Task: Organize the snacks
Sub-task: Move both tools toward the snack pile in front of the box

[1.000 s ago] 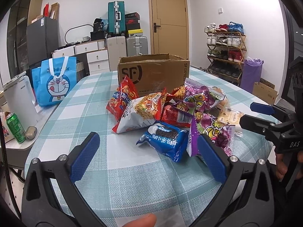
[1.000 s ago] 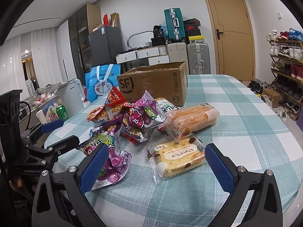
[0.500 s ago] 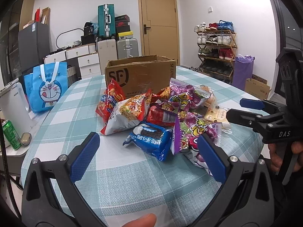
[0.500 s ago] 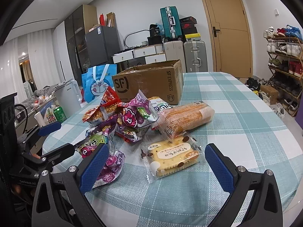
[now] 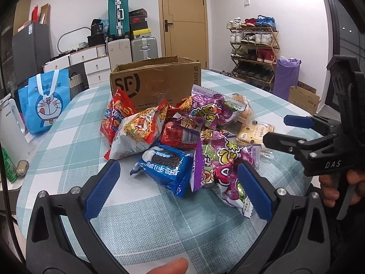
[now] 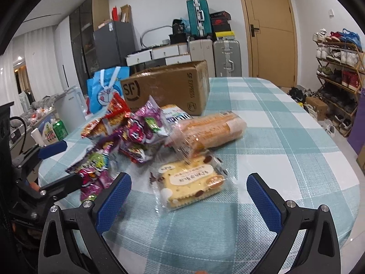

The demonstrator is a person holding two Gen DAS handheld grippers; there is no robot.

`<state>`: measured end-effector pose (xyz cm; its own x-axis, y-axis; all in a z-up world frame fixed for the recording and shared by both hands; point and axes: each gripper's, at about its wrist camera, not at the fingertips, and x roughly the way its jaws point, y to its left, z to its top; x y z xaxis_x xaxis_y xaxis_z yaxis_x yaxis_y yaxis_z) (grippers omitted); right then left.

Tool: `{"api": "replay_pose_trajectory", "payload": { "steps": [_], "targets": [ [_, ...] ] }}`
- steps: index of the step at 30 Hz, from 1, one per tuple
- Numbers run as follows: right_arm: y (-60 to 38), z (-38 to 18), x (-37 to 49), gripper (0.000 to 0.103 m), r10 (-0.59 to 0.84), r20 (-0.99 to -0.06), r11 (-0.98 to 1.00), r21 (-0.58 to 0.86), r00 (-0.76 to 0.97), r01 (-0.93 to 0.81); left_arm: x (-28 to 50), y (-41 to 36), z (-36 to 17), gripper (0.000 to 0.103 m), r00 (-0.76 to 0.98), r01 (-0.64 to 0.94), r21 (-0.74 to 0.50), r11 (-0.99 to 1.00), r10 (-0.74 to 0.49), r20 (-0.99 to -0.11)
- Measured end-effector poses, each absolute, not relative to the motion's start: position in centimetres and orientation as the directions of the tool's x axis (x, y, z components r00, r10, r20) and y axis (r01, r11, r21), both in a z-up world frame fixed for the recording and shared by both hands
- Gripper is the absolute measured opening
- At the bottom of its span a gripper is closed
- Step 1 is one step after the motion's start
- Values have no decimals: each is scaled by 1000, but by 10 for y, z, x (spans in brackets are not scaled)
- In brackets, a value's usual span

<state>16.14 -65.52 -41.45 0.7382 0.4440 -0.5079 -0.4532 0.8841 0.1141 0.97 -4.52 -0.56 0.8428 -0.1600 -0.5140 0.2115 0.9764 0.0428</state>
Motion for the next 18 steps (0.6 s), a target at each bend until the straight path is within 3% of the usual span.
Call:
{"api": "replay_pose_trajectory", "payload": {
  "steps": [7,11,18],
  "targets": [
    [-656,-426,173,103,409,-564,897,104,717,-430,21,-54,-8,103,809,281,22,959,-225,-543],
    [-656,-428,176,103,410,-569,895,102,712,-434,25,-57,-8,97,789,327,-5,945,-276,-549],
    [-655,-431,179,103,385,-574,903,73,723,-423,34,-69,-15,70,737,399,-18,917,-332,-588]
  ]
}}
